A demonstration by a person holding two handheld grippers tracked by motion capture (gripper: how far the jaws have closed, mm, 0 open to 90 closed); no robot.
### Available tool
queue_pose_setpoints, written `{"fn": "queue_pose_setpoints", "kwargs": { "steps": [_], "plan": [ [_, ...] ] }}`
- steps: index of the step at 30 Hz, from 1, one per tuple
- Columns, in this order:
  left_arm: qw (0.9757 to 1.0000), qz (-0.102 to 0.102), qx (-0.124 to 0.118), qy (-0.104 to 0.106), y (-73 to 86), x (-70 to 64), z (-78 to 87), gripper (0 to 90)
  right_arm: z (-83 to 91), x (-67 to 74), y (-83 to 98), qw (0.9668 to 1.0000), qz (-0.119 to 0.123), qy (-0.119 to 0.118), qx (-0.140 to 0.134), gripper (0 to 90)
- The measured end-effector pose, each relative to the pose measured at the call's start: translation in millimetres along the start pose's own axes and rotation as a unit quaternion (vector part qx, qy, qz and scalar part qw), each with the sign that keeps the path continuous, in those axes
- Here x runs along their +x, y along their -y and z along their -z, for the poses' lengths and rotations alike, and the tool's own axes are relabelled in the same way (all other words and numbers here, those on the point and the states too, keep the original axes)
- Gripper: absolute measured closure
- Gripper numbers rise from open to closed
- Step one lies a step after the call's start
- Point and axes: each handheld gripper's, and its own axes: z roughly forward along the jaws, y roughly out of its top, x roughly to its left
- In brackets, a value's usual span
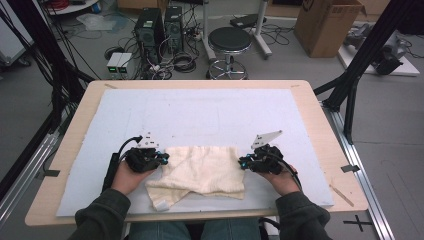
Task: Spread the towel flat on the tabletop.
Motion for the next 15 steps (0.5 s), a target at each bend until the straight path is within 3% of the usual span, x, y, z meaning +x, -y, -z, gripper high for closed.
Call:
{"fn": "queue_pose_setpoints", "kwargs": {
  "steps": [4,8,11,15],
  "plan": [
    [0.9994,0.027,-0.021,0.000,-0.5,5.2,2.6,67.4,8.7,-5.7,4.0,0.9994,-0.019,0.004,-0.028,63.9],
    [0.9982,0.053,-0.027,-0.006,-0.9,10.5,0.9,62.1,14.9,-21.3,-1.1,0.9963,-0.058,0.005,-0.064,65.4],
    [0.9976,0.065,-0.017,-0.013,-0.6,12.7,-2.3,60.6,3.5,-31.7,-1.5,0.9956,-0.079,0.007,-0.050,66.9],
    [0.9973,0.070,-0.013,-0.016,-0.3,13.6,-7.2,60.6,-17.0,-31.4,-4.0,0.9970,-0.075,0.004,-0.018,63.9]
  ]
}}
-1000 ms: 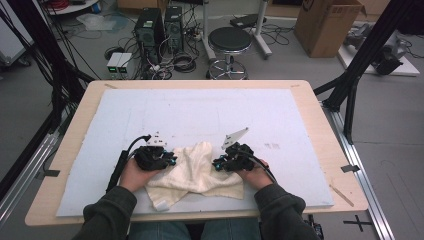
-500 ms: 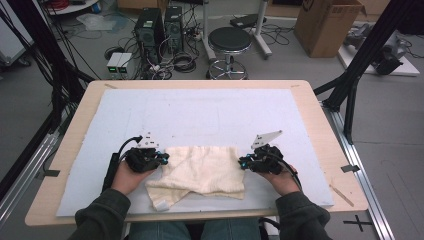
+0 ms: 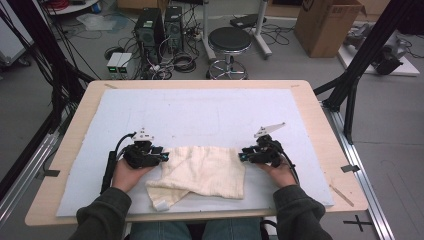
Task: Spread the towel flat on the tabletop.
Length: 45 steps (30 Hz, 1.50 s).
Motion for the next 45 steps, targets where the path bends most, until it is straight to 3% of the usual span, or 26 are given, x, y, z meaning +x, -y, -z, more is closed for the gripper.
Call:
{"fn": "queue_pose_setpoints", "kwargs": {
  "steps": [3,7,10,11,13,15,17,19,22,23,27,30,34,37,40,45],
  "plan": [
    [0.9999,-0.007,0.013,0.001,0.3,-1.3,-4.4,60.6,-11.3,6.0,-4.0,0.9998,0.016,0.002,0.008,63.8],
    [0.9993,-0.024,0.026,-0.015,0.7,-6.3,-9.4,62.5,-14.5,11.4,-9.4,0.9991,0.037,0.005,0.021,83.3],
    [0.9994,-0.020,0.024,-0.013,0.9,-5.8,-9.3,63.6,-6.3,15.8,-13.7,0.9969,0.057,0.050,0.020,84.2],
    [0.9995,-0.019,0.024,-0.012,1.0,-5.4,-9.4,63.9,-1.0,16.2,-15.5,0.9951,0.064,0.073,0.020,83.5],
    [0.9995,-0.019,0.024,-0.012,0.9,-5.5,-9.2,63.7,12.2,16.8,-18.5,0.9881,0.068,0.138,0.000,71.7],
    [0.9995,-0.018,0.023,-0.010,0.8,-5.0,-8.7,63.0,23.6,11.3,-17.2,0.9905,0.049,0.125,-0.029,70.9],
    [0.9997,-0.014,0.016,-0.012,0.6,-4.2,-7.4,62.0,26.9,5.0,-13.1,0.9916,0.038,0.117,-0.040,68.9],
    [0.9999,-0.008,0.008,-0.013,0.0,-2.6,-5.0,60.9,24.4,-1.2,-6.4,0.9949,0.018,0.084,-0.054,66.9],
    [0.9999,-0.002,0.005,-0.015,-0.1,-0.8,-3.2,58.0,10.6,-4.9,-1.2,0.9979,0.002,0.057,-0.032,61.9],
    [0.9998,0.004,0.001,-0.017,0.1,-0.8,-3.6,57.2,6.3,-4.7,-0.6,0.9984,0.006,0.046,-0.032,61.2],
    [0.9998,0.006,0.001,-0.019,0.2,-0.5,-6.0,53.1,-7.2,-0.1,-1.9,0.9981,0.027,0.054,-0.011,58.8],
    [0.9997,0.003,0.009,-0.022,0.6,-1.0,-10.2,53.9,-10.6,1.5,-2.2,0.9975,0.037,0.060,-0.006,61.7],
    [0.9990,-0.009,0.011,-0.042,0.8,-3.4,-12.0,62.1,-11.4,3.7,-2.4,0.9973,0.042,0.060,-0.005,73.2],
    [0.9992,-0.011,0.007,-0.037,0.9,-2.1,-12.2,71.6,-12.5,4.6,-3.0,0.9975,0.053,0.047,-0.003,81.6],
    [0.9997,-0.013,0.004,-0.022,1.0,-1.8,-12.7,84.9,-12.2,3.9,-2.9,0.9981,0.049,0.037,-0.002,84.3],
    [0.9992,-0.009,-0.025,-0.028,-7.4,3.8,-6.4,87.3,-7.2,2.6,-8.9,0.9978,0.055,0.036,-0.005,85.1]
  ]
}}
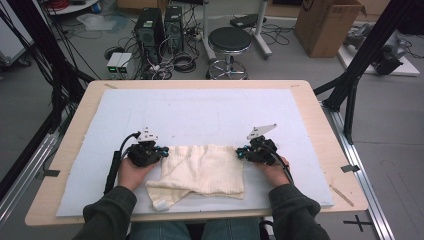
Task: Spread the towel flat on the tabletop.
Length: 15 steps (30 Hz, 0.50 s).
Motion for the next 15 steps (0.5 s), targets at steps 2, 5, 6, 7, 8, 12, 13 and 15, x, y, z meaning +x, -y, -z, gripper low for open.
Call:
{"fn": "queue_pose_setpoints", "kwargs": {
  "steps": [2,5,6,7,8,12,13,15],
  "plan": [
    [0.9997,0.018,-0.017,-0.003,-8.1,7.7,2.0,87.5,4.5,-4.0,-8.1,0.9999,0.004,0.010,-0.006,85.2],
    [0.9986,0.037,-0.034,-0.014,-24.9,23.3,-0.3,87.7,8.2,-18.4,-24.9,0.9994,0.004,0.035,-0.002,85.4],
    [0.9979,0.046,-0.043,-0.018,-31.7,29.5,-2.7,87.7,9.1,-24.4,-31.3,0.9990,0.000,0.044,-0.006,85.4],
    [0.9967,0.054,-0.054,-0.026,-39.1,35.5,-6.1,87.7,10.1,-31.2,-38.3,0.9987,-0.004,0.051,-0.008,85.4],
    [0.9960,0.056,-0.059,-0.037,-47.8,42.6,-10.8,87.7,10.1,-39.0,-46.3,0.9979,-0.006,0.064,-0.012,85.4],
    [0.9906,0.086,-0.070,-0.080,-76.8,65.8,-31.0,65.2,6.6,-79.0,-79.1,0.9899,-0.050,0.128,-0.034,69.4],
    [0.9902,0.096,-0.074,-0.070,-78.6,68.7,-32.1,62.8,6.3,-85.6,-82.3,0.9889,-0.071,0.125,-0.037,66.2],
    [0.9904,0.096,-0.081,-0.057,-76.9,69.1,-31.7,62.1,6.1,-88.7,-81.8,0.9888,-0.086,0.109,-0.055,64.8]
  ]
}}
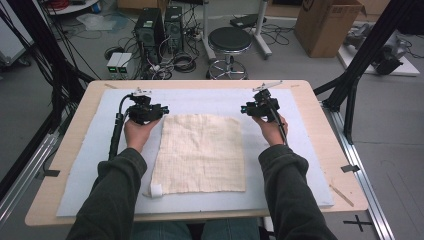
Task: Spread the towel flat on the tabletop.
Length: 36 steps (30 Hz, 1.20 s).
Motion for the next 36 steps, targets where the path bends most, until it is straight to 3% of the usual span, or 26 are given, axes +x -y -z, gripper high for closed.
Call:
{"fn": "queue_pose_setpoints", "kwargs": {
  "steps": [1,3,5,10,13,14,16,20,24,26,31,33,36],
  "plan": [
    [0.9999,-0.007,0.005,0.012,2.9,-0.5,0.8,61.4,-0.6,0.8,0.9,1.0000,0.000,-0.009,0.003,62.7],
    [0.9996,-0.016,0.013,0.020,9.9,-1.4,4.4,59.3,-1.8,7.6,6.6,0.9992,0.026,-0.026,0.016,60.8],
    [0.9988,-0.018,0.021,0.041,16.7,-2.1,9.7,57.8,-0.3,12.3,14.2,0.9985,0.027,-0.044,0.017,58.7],
    [0.9973,-0.038,0.011,0.062,37.9,-9.4,34.7,56.0,12.4,33.8,34.9,0.9955,0.047,-0.081,0.013,56.4],
    [0.9957,-0.047,0.011,0.079,48.0,-16.1,49.9,54.5,20.4,47.9,40.8,0.9918,0.060,-0.107,0.037,51.7],
    [0.9944,-0.061,0.016,0.084,51.3,-20.2,56.6,53.6,24.7,53.9,42.7,0.9902,0.063,-0.119,0.038,51.7],
    [0.9930,-0.075,0.012,0.090,57.4,-28.0,68.8,52.3,35.2,68.4,52.0,0.9891,0.090,-0.116,0.006,51.8],
    [0.9895,-0.092,0.005,0.111,71.1,-42.6,90.7,49.7,47.0,84.0,71.2,0.9849,0.110,-0.134,0.011,50.4],
    [0.9846,-0.120,0.021,0.126,88.3,-55.7,105.9,46.8,54.1,91.9,96.0,0.9799,0.119,-0.159,0.015,48.9],
    [0.9805,-0.140,0.033,0.134,98.6,-62.3,113.7,44.5,56.4,95.5,108.1,0.9774,0.121,-0.172,0.021,48.6],
    [0.9765,-0.149,0.054,0.146,120.7,-66.6,122.0,44.4,59.3,104.4,126.4,0.9696,0.144,-0.193,0.043,48.6],
    [0.9736,-0.155,0.062,0.156,127.1,-66.8,124.4,44.5,61.8,109.1,130.2,0.9651,0.158,-0.204,0.046,49.0],
    [0.9686,-0.160,0.073,0.176,131.4,-67.5,124.6,47.6,61.5,114.7,134.2,0.9619,0.171,-0.205,0.058,50.4]
  ]
}}
